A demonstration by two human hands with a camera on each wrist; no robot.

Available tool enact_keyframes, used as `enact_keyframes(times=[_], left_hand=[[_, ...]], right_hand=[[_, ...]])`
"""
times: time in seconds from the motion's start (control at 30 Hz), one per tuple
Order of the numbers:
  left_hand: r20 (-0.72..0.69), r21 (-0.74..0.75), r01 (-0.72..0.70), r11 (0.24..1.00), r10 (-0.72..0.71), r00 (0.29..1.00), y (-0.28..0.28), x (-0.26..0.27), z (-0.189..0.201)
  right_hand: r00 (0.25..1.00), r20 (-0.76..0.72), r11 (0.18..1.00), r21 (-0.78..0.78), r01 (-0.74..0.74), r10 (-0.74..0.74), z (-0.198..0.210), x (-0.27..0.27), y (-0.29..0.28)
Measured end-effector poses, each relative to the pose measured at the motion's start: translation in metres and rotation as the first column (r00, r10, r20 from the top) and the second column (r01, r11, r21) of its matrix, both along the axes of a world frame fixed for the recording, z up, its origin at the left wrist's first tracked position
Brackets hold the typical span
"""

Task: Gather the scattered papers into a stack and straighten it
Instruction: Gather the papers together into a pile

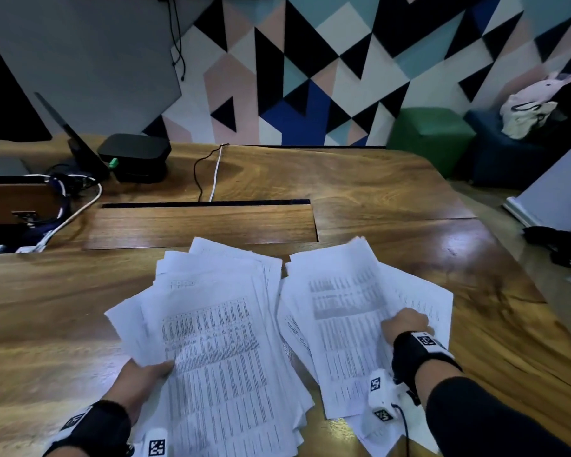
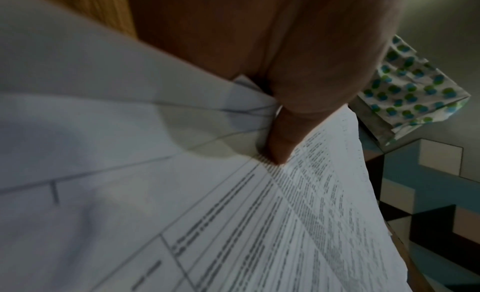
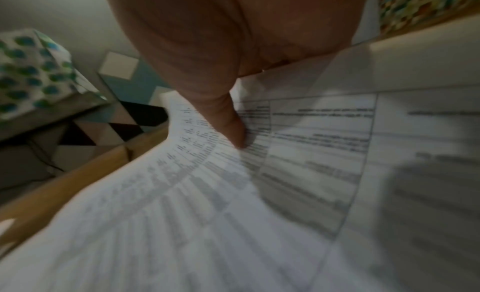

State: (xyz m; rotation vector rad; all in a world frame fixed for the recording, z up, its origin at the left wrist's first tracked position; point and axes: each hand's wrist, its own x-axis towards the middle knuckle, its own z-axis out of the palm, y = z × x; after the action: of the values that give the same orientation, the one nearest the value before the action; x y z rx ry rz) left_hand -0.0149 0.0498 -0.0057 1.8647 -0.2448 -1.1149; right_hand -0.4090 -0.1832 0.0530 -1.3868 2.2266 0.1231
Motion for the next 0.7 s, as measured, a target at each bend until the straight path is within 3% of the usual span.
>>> enact_keyframes(times=[0.13,0.3,0.4,0.57,0.7], left_hand=[[0.021,0.006,0.028,1.0,-0.029,0.999,-0.011,-0.01,0.004],[0.039,-0.004,0.013,1.0,-0.013,0.999,-0.031,-0.026,0.003],[0.08,-0.005,0.019,1.0,-0.019,0.997,-0.039,-0.034,0.005],[0.118,0.003,0.026,1.0,-0.027,0.993,-0.044,-0.035,0.002],[0.126,0.001,0.026,1.0,-0.026,0.992,-0.043,-0.035,0.003]], right_hand=[[0.998,-0.058,0.998,0.059,0.016,-0.013,-0.009,-0.013,-0.003],[0.991,0.078,0.99,0.095,0.102,-0.11,-0.023,-0.016,-0.01],[0.991,0.098,0.993,0.083,0.081,-0.089,-0.035,-0.024,-0.012],[0.996,-0.006,0.989,0.112,0.095,-0.094,-0.021,-0.021,-0.003],[0.975,0.155,0.987,0.048,0.155,-0.16,-0.019,-0.017,0.001]])
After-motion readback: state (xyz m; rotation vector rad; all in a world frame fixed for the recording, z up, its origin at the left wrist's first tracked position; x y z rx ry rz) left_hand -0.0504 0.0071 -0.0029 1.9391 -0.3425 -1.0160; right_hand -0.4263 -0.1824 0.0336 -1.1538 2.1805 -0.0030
